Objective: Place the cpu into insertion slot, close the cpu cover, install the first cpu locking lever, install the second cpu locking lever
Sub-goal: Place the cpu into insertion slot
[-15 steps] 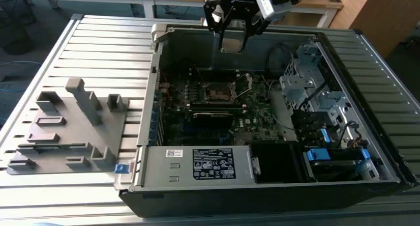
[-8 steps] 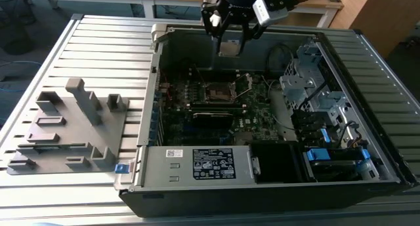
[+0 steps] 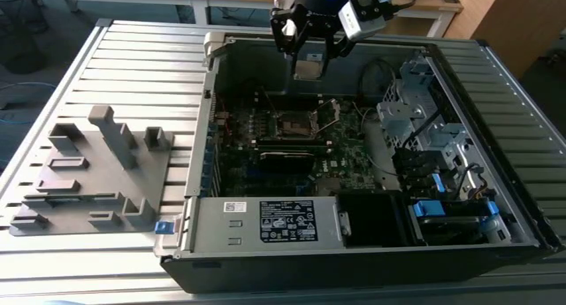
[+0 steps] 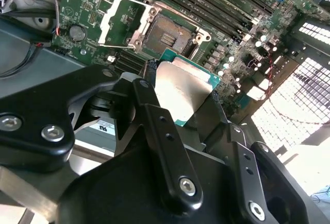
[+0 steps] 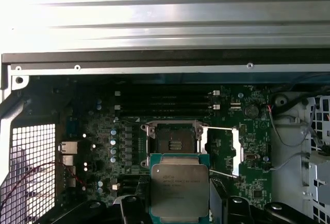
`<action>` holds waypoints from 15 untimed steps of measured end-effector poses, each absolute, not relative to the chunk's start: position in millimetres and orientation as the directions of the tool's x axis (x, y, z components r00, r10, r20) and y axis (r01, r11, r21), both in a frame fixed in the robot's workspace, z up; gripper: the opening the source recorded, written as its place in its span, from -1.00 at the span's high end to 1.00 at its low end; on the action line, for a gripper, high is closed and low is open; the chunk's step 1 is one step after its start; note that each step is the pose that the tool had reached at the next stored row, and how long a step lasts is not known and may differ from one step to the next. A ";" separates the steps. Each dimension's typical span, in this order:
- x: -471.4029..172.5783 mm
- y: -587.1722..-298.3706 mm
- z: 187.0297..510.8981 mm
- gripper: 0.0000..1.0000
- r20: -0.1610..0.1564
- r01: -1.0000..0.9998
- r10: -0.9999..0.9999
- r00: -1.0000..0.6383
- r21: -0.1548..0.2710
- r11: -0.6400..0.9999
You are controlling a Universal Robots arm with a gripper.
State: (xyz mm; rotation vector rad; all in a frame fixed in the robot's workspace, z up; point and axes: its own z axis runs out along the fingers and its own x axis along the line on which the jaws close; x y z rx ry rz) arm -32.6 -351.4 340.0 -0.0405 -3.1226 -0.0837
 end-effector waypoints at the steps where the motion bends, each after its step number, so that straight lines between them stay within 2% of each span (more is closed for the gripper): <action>1: -32.6 -351.4 339.9 -0.08 0.018 0.026 0.025 -1.000 0.053 0.998; 15: -32.6 -351.4 333.5 -0.08 0.018 0.026 0.025 -1.000 0.054 0.998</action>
